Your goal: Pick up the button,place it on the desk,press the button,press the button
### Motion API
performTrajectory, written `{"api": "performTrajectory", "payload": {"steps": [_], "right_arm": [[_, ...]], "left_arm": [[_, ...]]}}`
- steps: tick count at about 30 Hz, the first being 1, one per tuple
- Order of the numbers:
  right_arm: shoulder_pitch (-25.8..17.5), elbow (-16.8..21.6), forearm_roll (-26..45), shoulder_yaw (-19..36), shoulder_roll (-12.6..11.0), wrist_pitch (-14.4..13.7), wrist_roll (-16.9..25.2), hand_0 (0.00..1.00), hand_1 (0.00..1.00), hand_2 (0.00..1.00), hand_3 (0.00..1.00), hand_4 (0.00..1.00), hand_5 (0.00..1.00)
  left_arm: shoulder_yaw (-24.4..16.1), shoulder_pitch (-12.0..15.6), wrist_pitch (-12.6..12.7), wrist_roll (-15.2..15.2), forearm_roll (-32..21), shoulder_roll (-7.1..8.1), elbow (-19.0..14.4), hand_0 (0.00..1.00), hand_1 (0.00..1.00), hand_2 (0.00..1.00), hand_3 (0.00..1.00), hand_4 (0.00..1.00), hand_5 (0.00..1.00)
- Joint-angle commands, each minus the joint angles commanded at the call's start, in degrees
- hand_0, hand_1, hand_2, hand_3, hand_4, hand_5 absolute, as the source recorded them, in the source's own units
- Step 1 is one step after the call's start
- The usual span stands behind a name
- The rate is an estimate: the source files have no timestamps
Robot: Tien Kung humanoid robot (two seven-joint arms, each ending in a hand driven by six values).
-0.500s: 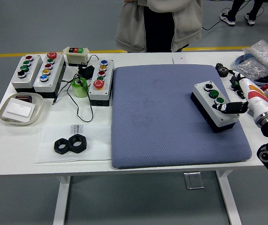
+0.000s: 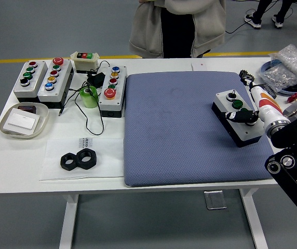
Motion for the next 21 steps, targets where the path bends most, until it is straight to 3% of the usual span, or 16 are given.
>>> {"api": "performTrajectory", "payload": {"steps": [16, 21], "right_arm": [[2.62, -8.15, -4.67, 1.26, 3.53, 2.19, -1.19, 0.989, 0.885, 0.932, 0.907, 0.998, 0.259], [3.77, -10.17, -6.98, 1.34, 3.71, 4.69, -2.74, 0.983, 0.858, 0.902, 0.902, 0.998, 0.268]], "left_arm": [[0.53, -0.57, 0.00, -0.30, -1.17, 0.08, 0.04, 0.682, 0.830, 0.892, 0.831, 0.644, 0.998], [0.36, -0.59, 0.00, -0.23, -0.84, 0.14, -0.04, 0.688, 0.830, 0.891, 0.832, 0.640, 0.998]]}}
